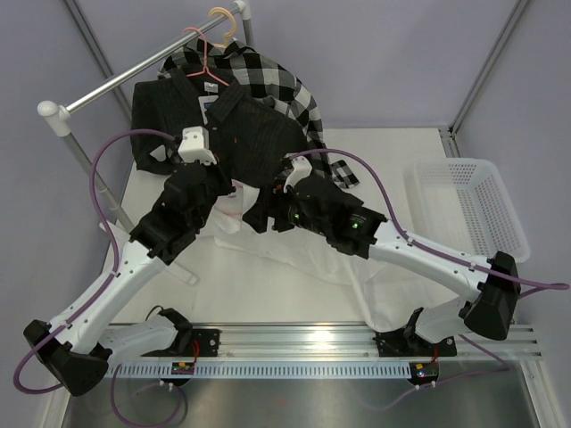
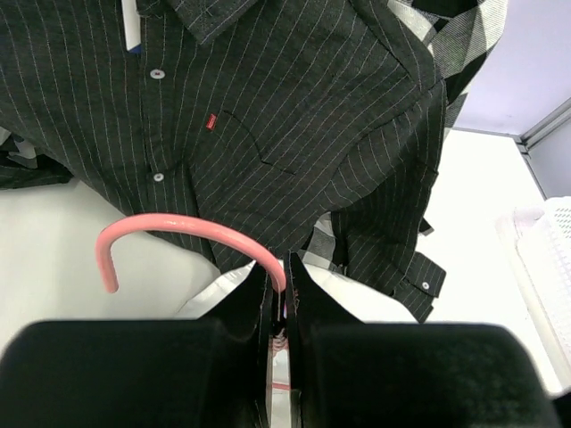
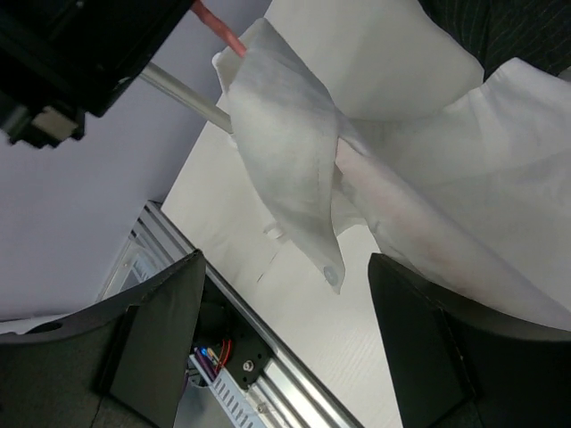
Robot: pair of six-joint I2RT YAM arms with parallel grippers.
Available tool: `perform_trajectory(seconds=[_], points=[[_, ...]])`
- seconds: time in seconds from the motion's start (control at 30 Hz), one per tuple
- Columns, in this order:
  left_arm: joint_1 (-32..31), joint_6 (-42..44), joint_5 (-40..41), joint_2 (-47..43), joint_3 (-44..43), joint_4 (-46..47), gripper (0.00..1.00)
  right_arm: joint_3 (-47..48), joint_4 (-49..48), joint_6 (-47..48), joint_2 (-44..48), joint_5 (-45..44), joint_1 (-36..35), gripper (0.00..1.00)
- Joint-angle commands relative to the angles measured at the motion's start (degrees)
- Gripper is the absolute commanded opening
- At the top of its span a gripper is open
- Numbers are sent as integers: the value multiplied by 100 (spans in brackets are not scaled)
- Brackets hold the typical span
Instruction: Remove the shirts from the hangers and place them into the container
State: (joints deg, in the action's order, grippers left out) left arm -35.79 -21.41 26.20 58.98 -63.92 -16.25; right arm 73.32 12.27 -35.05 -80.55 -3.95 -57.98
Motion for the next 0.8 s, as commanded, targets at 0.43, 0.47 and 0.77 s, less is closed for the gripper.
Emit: perform_trajectory(seconds=[0.43,0.47,0.77], points=[[28,-4,333,-141,38,439,0,113,-1087,-37,-611,-940,-38,35],[28,5,334,-150,38,439,0,34,-1034,-20,-498,-1002,-38,23],[98,128,465,-185,-15,359,0,-353,229,340,1032,-1969,181,0]])
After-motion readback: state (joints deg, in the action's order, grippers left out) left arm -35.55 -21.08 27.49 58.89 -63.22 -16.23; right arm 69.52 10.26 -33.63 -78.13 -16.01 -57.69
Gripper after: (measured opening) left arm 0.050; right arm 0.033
